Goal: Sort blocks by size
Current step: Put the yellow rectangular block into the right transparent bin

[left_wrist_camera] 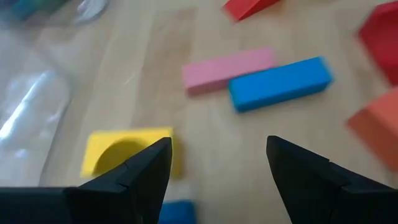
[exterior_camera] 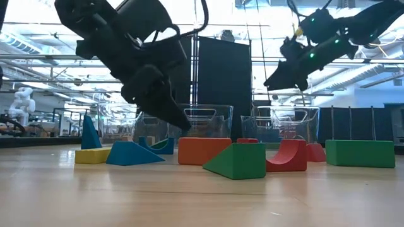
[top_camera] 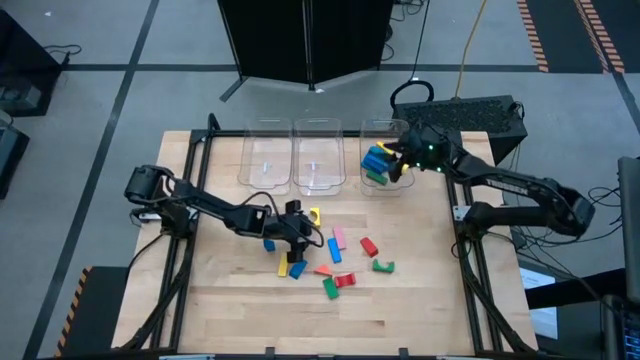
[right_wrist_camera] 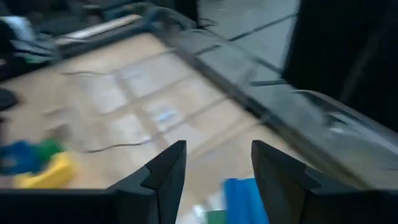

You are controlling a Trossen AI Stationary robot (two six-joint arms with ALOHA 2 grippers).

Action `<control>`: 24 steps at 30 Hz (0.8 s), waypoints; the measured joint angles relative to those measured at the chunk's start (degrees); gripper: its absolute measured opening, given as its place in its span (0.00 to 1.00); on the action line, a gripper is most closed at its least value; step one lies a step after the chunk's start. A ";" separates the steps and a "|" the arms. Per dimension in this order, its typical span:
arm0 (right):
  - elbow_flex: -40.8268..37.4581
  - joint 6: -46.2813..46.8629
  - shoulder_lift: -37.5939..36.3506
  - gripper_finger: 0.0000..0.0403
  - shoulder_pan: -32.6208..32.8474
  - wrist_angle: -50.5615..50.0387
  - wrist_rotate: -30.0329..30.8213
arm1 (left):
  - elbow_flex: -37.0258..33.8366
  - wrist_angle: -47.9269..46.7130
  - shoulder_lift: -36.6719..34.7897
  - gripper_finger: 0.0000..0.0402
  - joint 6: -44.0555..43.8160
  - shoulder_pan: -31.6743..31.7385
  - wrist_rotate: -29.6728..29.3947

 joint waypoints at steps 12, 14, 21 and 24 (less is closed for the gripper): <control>0.00 1.56 -8.58 0.42 10.16 -7.41 -2.64 | 0.65 9.41 2.79 0.65 15.94 1.56 10.83; 0.00 1.57 -9.69 0.42 11.60 -9.22 -2.64 | 1.76 9.10 4.48 0.64 17.03 2.48 13.07; 0.00 3.06 -11.40 0.42 16.26 -13.88 -2.25 | 2.65 3.27 5.54 0.60 7.55 3.79 12.71; -0.02 3.19 -11.28 0.42 17.69 -13.84 -1.73 | 2.66 -3.48 2.53 0.60 -2.33 3.37 10.17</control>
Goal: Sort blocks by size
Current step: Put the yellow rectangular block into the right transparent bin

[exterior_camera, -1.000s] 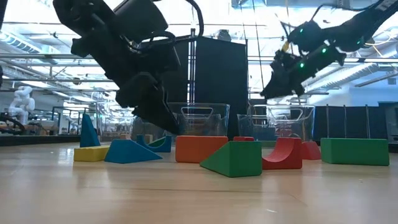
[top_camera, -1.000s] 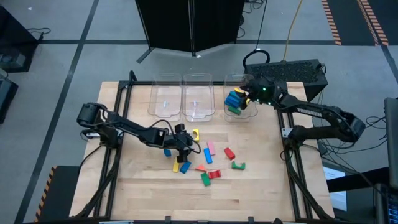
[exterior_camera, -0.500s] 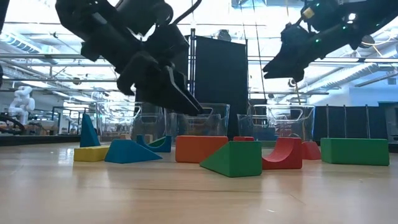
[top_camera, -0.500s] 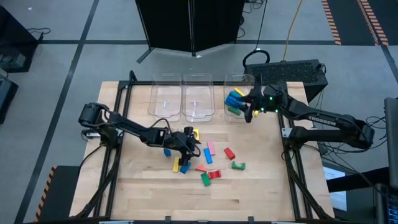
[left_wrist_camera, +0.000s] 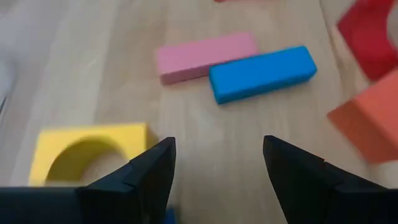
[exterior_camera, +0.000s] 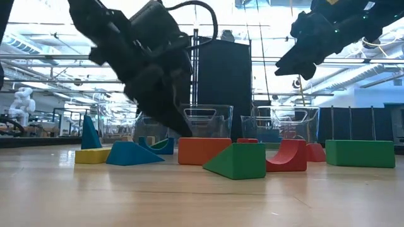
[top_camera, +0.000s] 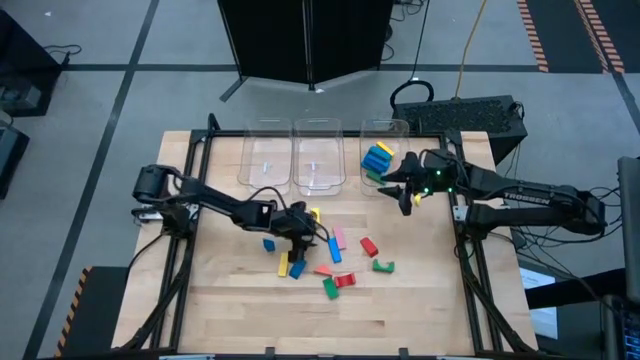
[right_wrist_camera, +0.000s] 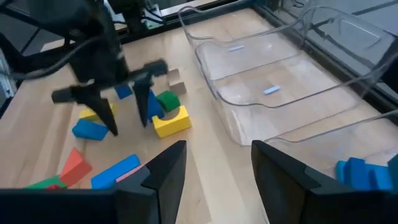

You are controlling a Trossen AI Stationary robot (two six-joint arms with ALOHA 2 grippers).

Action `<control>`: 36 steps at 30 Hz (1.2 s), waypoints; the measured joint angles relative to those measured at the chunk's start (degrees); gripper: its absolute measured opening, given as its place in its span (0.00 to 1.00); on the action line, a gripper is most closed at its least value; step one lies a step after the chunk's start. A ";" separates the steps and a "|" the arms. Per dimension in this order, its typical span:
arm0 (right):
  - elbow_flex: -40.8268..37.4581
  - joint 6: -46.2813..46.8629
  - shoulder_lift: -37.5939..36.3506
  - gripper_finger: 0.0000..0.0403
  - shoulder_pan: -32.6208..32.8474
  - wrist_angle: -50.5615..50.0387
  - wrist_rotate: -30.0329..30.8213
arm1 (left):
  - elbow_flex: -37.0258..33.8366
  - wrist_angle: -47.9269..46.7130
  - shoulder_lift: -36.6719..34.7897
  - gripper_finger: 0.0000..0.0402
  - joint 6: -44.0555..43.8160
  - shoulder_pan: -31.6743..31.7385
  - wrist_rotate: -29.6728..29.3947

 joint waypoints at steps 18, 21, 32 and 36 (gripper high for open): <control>-0.01 -1.96 0.12 0.42 2.28 0.74 10.19 | 0.00 -28.50 -8.75 0.60 -61.56 -13.83 -6.25; 0.01 -3.08 0.12 0.42 2.28 0.73 10.17 | 0.00 -31.07 -8.78 0.60 -68.31 -14.79 -6.13; -0.01 -4.30 0.12 0.42 2.28 -0.51 10.11 | 0.00 -24.85 -7.75 0.60 -76.22 -16.67 -5.94; -0.01 -4.31 0.12 0.42 2.33 -1.65 10.10 | 0.02 -23.73 -6.40 0.60 -76.03 -18.21 -5.97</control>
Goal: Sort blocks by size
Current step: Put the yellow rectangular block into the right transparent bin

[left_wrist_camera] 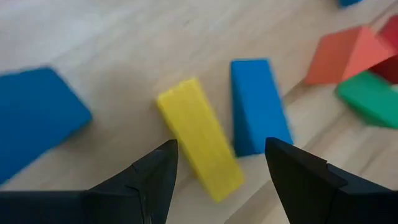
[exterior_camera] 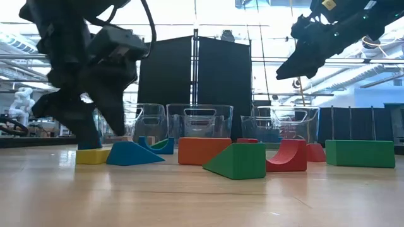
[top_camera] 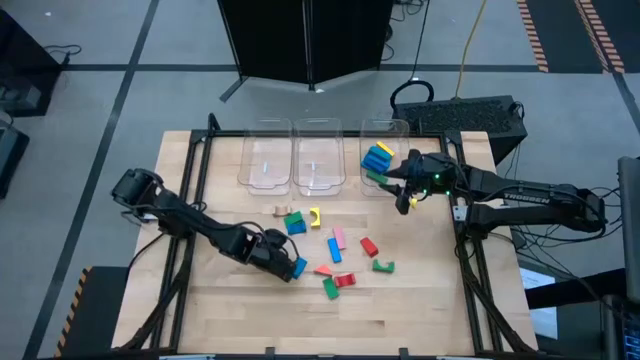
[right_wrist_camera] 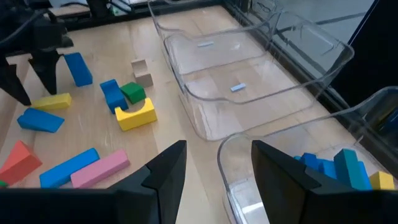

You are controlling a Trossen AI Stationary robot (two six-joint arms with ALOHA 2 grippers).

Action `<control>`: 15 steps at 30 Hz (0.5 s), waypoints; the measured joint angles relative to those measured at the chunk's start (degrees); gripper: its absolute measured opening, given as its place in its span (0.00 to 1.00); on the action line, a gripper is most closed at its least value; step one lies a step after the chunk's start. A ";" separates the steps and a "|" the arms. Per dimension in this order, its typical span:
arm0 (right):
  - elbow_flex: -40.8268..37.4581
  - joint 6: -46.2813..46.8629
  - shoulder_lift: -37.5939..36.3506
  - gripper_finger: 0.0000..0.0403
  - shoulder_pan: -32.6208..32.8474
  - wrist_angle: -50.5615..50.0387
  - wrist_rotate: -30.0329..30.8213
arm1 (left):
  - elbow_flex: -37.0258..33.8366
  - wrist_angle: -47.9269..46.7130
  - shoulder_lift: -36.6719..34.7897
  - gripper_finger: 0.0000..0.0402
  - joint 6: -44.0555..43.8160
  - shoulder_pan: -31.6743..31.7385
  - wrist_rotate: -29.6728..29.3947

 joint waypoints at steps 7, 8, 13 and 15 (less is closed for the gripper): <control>0.00 0.46 0.02 0.42 1.31 -0.97 0.07 | 0.22 -2.37 2.30 0.60 -2.19 -1.42 -0.96; 0.00 0.69 0.02 0.42 1.58 -0.95 0.10 | 0.26 -2.36 2.63 0.60 -2.19 -1.54 -1.28; 0.00 1.07 0.02 0.42 2.68 -0.95 0.19 | 0.20 -1.92 3.22 0.60 -2.98 -1.54 -1.33; 0.00 1.42 0.02 0.42 2.97 -0.95 0.20 | 0.64 -1.88 3.28 0.60 -3.23 -1.52 -1.35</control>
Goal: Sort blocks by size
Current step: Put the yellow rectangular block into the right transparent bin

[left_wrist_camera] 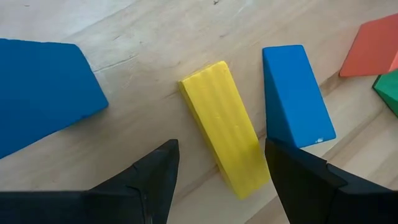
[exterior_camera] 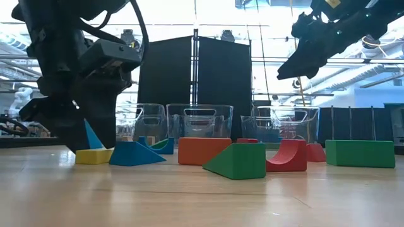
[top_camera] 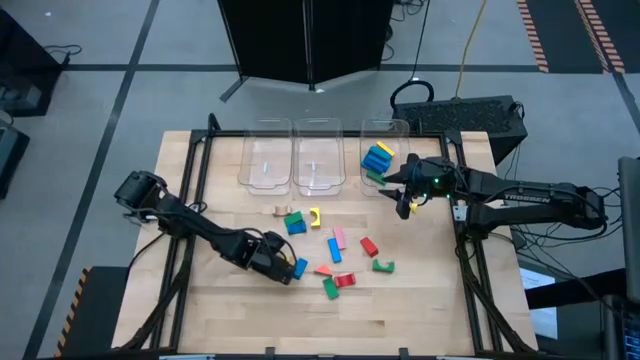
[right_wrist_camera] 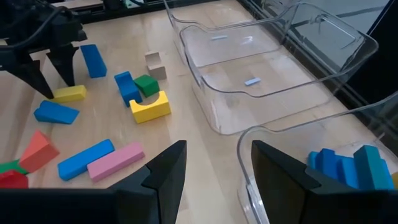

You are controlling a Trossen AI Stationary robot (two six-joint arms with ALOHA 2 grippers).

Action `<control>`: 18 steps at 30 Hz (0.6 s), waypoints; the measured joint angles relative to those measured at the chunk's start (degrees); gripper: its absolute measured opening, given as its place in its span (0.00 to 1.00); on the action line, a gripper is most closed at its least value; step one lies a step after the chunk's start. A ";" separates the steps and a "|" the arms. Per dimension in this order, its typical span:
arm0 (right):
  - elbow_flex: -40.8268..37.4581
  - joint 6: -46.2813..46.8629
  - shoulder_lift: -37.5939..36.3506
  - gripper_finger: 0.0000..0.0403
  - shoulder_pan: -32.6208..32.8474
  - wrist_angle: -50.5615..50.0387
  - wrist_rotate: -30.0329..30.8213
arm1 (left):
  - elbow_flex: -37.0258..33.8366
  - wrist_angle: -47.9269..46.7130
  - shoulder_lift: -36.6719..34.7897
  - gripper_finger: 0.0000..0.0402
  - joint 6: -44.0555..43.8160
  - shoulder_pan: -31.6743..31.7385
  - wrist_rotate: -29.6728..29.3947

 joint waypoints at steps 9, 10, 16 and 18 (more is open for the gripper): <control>0.00 0.09 0.00 0.42 0.37 -0.18 0.09 | 2.52 -1.73 0.90 0.60 -0.26 0.00 -1.45; 0.00 0.09 0.00 0.42 0.37 -0.24 0.09 | 2.64 -1.74 1.12 0.60 -0.36 0.00 -1.51; -0.02 0.09 0.00 0.42 0.37 -0.47 0.13 | 4.77 -4.68 3.33 0.60 -0.23 0.00 -0.78; -0.02 0.09 0.00 0.42 0.37 -0.61 0.13 | 5.82 -7.48 3.53 0.60 0.02 0.00 -0.61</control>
